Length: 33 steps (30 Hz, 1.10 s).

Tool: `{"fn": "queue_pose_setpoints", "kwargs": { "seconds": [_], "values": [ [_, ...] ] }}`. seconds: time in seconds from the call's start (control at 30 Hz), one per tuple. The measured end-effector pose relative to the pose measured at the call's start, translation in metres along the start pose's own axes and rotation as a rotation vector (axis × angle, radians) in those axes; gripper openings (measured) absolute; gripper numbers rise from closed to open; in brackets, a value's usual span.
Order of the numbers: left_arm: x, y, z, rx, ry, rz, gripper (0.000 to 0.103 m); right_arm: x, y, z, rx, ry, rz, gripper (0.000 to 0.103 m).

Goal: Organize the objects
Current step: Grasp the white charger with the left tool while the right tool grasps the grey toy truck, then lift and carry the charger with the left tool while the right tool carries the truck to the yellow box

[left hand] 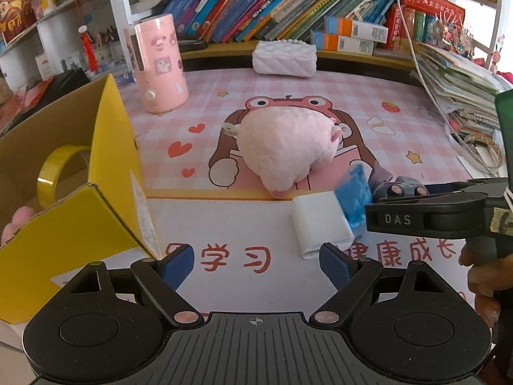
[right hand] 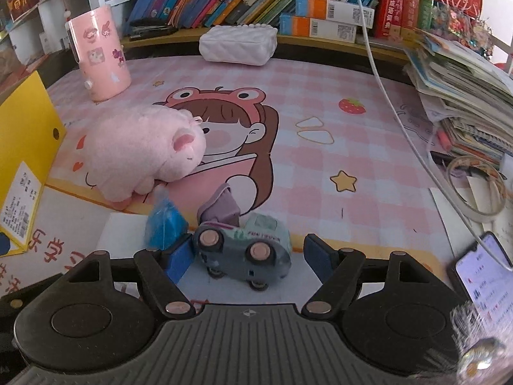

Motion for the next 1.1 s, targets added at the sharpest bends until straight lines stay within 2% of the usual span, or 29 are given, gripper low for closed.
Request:
{"fn": "queue_pose_setpoints", "kwargs": {
  "seconds": [0.07, 0.27, 0.4, 0.43, 0.5, 0.57, 0.77, 0.8, 0.83, 0.97, 1.1],
  "values": [
    [0.003, 0.001, 0.004, 0.005, -0.011, -0.003, 0.086, 0.002, 0.000, -0.001, -0.010, 0.014, -0.003, 0.061],
    [0.014, 0.006, 0.021, 0.021, -0.060, -0.017, 0.080, -0.012, 0.008, 0.014, -0.002, -0.012, 0.054, 0.060],
    [0.026, 0.008, 0.036, 0.012, -0.109, -0.033, 0.071, -0.029, 0.015, 0.024, -0.001, -0.023, 0.112, 0.060],
    [0.030, 0.007, 0.040, 0.016, -0.114, -0.045, 0.066, -0.032, 0.016, 0.026, -0.006, -0.025, 0.121, 0.060],
    [0.037, 0.007, 0.045, 0.026, -0.113, -0.066, 0.060, -0.038, 0.017, 0.028, -0.015, -0.029, 0.132, 0.060],
    [0.042, 0.006, 0.049, 0.028, -0.108, -0.080, 0.058, -0.042, 0.016, 0.030, -0.021, -0.032, 0.137, 0.060],
    [0.049, 0.013, 0.053, 0.025, -0.081, -0.064, 0.056, -0.047, 0.012, 0.033, -0.029, -0.032, 0.131, 0.060],
    [0.049, 0.014, 0.053, 0.027, -0.079, -0.062, 0.055, -0.048, 0.011, 0.034, -0.029, -0.030, 0.128, 0.060],
    [0.049, 0.014, 0.054, 0.032, -0.080, -0.058, 0.049, -0.048, 0.010, 0.033, -0.030, -0.028, 0.126, 0.060],
    [0.047, 0.014, 0.051, 0.016, -0.082, -0.054, 0.043, -0.049, 0.006, 0.032, -0.034, -0.022, 0.118, 0.060],
    [0.035, 0.015, 0.041, -0.022, -0.084, -0.027, 0.042, -0.050, 0.004, 0.030, -0.025, -0.018, 0.112, 0.060]
  ]
}}
Point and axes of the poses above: each gripper's, at about its wrist camera, not at the fingertips, and x roughly the way its jaws point, z to its right, y to its top, the point moved 9 cm from there along x, roughly the way its jaws point, and after that the axes turned 3 degrees about y, right-handed, at the moved point
